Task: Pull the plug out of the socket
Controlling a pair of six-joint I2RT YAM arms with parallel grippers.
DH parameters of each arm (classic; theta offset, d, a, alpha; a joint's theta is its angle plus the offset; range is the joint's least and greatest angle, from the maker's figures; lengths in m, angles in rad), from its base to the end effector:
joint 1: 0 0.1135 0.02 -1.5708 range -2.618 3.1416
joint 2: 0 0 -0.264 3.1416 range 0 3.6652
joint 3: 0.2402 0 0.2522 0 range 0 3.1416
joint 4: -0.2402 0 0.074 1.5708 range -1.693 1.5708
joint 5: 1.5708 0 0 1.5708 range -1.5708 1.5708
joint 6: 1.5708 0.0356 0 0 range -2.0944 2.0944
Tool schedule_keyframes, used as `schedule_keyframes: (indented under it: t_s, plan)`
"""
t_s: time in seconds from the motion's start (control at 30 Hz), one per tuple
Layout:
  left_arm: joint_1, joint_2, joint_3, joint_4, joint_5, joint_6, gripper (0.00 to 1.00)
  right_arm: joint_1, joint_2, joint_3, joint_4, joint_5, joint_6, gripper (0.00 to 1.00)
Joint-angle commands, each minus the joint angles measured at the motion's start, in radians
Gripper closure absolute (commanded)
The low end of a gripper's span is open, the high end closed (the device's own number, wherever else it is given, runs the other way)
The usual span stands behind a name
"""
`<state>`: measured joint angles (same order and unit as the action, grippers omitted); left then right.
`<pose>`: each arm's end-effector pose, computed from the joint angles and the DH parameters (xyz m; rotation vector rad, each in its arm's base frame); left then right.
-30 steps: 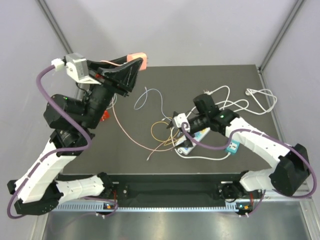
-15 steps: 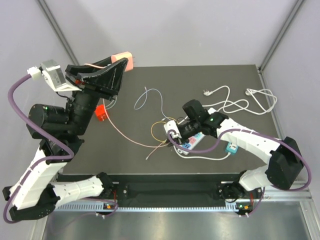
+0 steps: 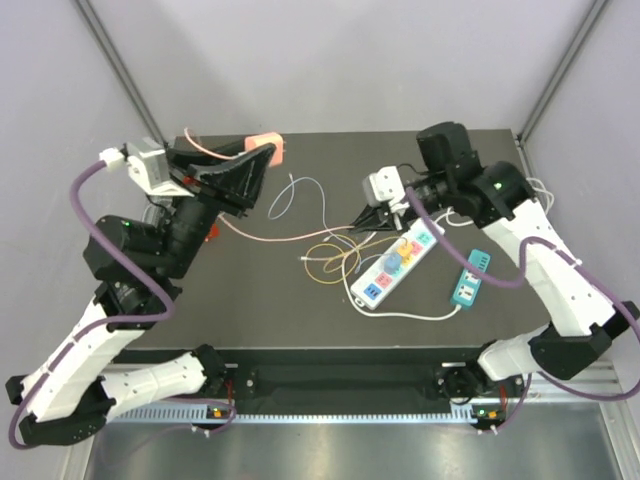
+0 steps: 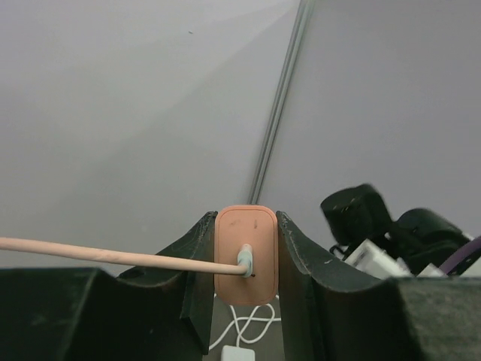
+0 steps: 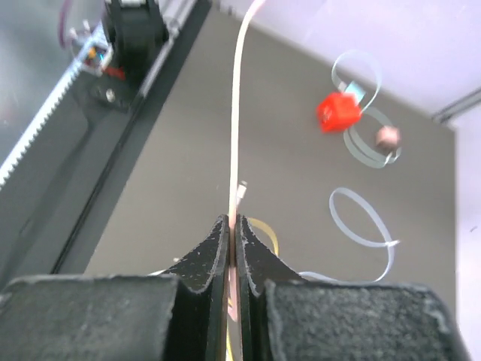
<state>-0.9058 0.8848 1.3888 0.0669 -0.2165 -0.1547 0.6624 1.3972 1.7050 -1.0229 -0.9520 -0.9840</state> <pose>0.0861 -0.0974 0.5474 0.1872 1.0336 -0.8573 0.1881 0.1835 0.4429 -1.8016 1.0236 0.8792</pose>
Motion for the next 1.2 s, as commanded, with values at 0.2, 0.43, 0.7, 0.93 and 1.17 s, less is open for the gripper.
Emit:
schedule_keyframes:
  t_s: [0.2, 0.43, 0.7, 0.93, 1.17]
  plan:
    - [-0.001, 0.029, -0.056, -0.027, 0.133, 0.03, 1.0, -0.026, 0.003, 0.162, 0.156, -0.094, 0.392, 1.0]
    - [-0.001, 0.057, -0.042, -0.062, 0.273, 0.04, 1.0, -0.024, 0.074, 0.278, 0.204, 0.025, 0.528, 1.0]
    - [-0.001, -0.004, -0.031, -0.107, 0.229, 0.09, 1.0, -0.023, 0.17, 0.507, 0.19, 0.157, 0.522, 1.0]
    - [-0.001, -0.086, -0.013, -0.016, 0.18, 0.147, 1.0, -0.018, 0.207, 0.748, 0.392, 0.062, 0.698, 1.0]
    - [-0.001, -0.11, -0.048, -0.024, 0.14, 0.147, 1.0, -0.052, 0.103, 0.467, 0.393, -0.086, 0.833, 1.0]
